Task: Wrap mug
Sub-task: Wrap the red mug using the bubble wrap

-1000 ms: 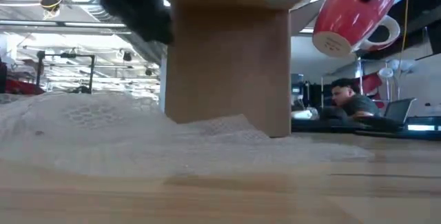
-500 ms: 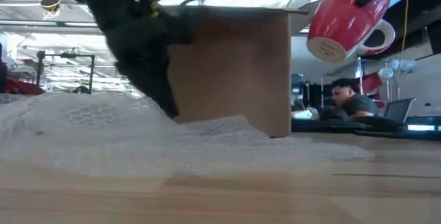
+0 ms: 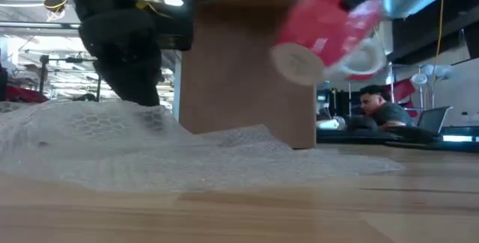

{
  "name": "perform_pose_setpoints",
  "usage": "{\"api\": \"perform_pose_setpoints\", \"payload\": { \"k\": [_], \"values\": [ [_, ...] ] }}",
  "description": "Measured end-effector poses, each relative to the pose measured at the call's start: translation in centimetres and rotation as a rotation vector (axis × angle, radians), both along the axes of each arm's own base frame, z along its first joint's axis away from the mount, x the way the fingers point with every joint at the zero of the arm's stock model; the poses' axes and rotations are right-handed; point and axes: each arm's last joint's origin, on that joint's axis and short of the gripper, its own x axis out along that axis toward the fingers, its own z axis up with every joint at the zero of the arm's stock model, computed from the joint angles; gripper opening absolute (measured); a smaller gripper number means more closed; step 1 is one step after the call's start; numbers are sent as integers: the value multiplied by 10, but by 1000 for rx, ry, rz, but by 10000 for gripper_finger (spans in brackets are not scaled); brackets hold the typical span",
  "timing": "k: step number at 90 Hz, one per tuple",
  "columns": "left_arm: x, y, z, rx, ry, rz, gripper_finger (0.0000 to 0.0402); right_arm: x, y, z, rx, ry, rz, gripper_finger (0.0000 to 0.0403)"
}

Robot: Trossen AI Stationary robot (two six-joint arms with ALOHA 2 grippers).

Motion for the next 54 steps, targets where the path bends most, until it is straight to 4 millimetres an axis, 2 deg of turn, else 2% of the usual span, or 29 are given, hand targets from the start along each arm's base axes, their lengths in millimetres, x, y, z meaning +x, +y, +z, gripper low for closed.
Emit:
{"api": "perform_pose_setpoints", "payload": {
  "k": [20, 29, 36, 54],
  "values": [
    [3, -2, 2, 20, -45, -2, 0, 24, 3, -41, -53, 46, -33, 0],
    [7, -1, 4, 40, -87, -17, 0, 34, 2, -53, -56, 35, -54, 0],
    [10, 0, 6, 46, -118, -34, 0, 39, 0, -54, -53, 0, -65, 0],
    [13, 1, 6, 55, -131, -45, 0, 42, -10, -64, -44, 69, -125, 0]
  ]
}}
